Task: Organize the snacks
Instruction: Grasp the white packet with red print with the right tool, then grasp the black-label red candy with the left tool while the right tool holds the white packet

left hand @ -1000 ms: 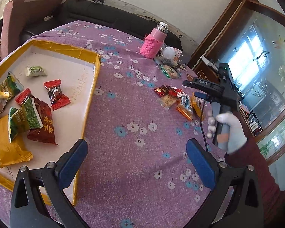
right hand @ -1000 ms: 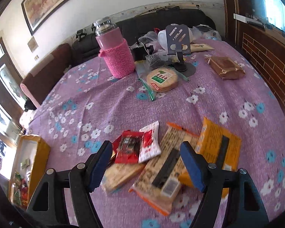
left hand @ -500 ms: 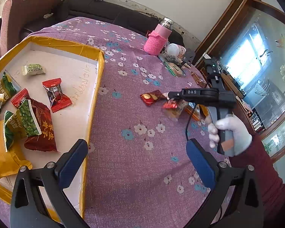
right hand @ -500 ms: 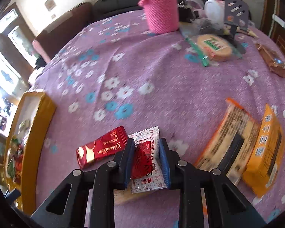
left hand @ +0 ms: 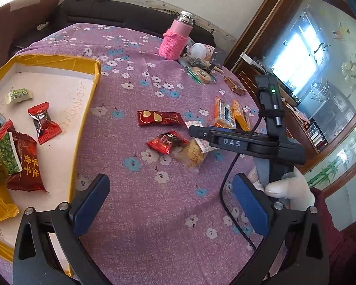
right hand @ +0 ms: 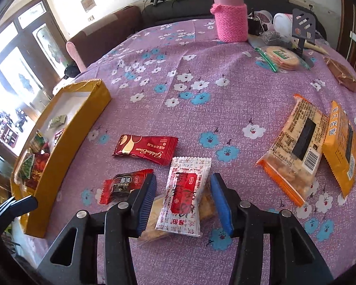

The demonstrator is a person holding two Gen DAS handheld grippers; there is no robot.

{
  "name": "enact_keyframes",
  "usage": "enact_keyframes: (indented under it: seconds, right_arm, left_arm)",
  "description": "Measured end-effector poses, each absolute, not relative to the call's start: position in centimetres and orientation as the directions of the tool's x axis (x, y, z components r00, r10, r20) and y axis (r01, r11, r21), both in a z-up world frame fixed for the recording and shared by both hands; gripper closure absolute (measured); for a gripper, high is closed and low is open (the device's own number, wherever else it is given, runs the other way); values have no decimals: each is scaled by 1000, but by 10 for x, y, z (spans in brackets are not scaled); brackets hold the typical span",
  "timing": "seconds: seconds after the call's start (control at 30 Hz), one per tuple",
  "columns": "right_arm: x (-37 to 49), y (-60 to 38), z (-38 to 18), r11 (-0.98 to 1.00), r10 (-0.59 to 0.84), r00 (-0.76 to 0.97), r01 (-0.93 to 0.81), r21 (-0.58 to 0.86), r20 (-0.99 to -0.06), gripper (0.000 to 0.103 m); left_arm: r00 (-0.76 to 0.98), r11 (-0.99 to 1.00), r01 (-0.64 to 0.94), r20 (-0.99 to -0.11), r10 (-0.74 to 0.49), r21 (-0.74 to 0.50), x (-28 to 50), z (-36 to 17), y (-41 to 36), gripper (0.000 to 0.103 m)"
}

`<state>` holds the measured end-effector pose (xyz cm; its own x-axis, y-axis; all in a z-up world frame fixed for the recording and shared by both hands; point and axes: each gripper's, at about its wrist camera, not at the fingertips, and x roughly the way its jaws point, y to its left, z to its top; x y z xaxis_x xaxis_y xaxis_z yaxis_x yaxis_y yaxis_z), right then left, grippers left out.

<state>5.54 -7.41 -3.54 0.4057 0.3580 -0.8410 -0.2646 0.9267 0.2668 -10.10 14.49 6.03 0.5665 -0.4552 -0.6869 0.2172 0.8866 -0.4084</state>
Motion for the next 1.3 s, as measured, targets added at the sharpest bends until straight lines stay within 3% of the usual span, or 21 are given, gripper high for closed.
enact_keyframes:
  seconds: [0.03, 0.07, 0.17, 0.3, 0.47, 0.63, 0.83, 0.9, 0.97, 1.3]
  right_arm:
    - [54, -71, -37, 929, 349, 413, -268, 254, -841, 56]
    - [53, -71, -37, 930, 346, 425, -271, 247, -837, 75]
    - [47, -80, -35, 928, 365, 461, -247, 278, -809, 83]
    - [43, -108, -41, 895, 441, 509, -196, 400, -739, 85]
    - [46, -136, -44, 861, 484, 527, -142, 489, -699, 87]
    - [48, -137, -47, 845, 510, 513, -146, 515, -691, 87]
    - [47, -133, -48, 836, 525, 504, -157, 525, -685, 87]
    - [47, -135, -50, 827, 536, 501, -152, 541, -680, 88]
    - [47, -138, -51, 815, 549, 501, -146, 560, -669, 89]
    - [41, -142, -45, 797, 559, 539, -141, 587, -630, 91]
  left_arm:
    - [562, 886, 225, -688, -458, -406, -100, 61, 142, 1]
    - [558, 887, 235, -693, -458, -397, -99, 62, 139, 2]
    - [551, 899, 274, -710, -439, -343, -90, 66, 126, 9]
    - [539, 924, 320, -762, -359, -210, -65, 61, 104, 25]
    - [481, 920, 371, -821, -308, -128, -30, 39, 86, 45]
    - [413, 902, 419, -863, -290, -103, -11, 21, 76, 45]
    - [409, 894, 420, -847, -339, -156, -2, 16, 66, 49]
    - [416, 891, 417, -834, -364, -181, -6, 17, 67, 71]
    - [431, 896, 403, -825, -365, -186, -11, 20, 69, 77]
    - [536, 889, 280, -709, -458, -362, -48, 59, 138, 77]
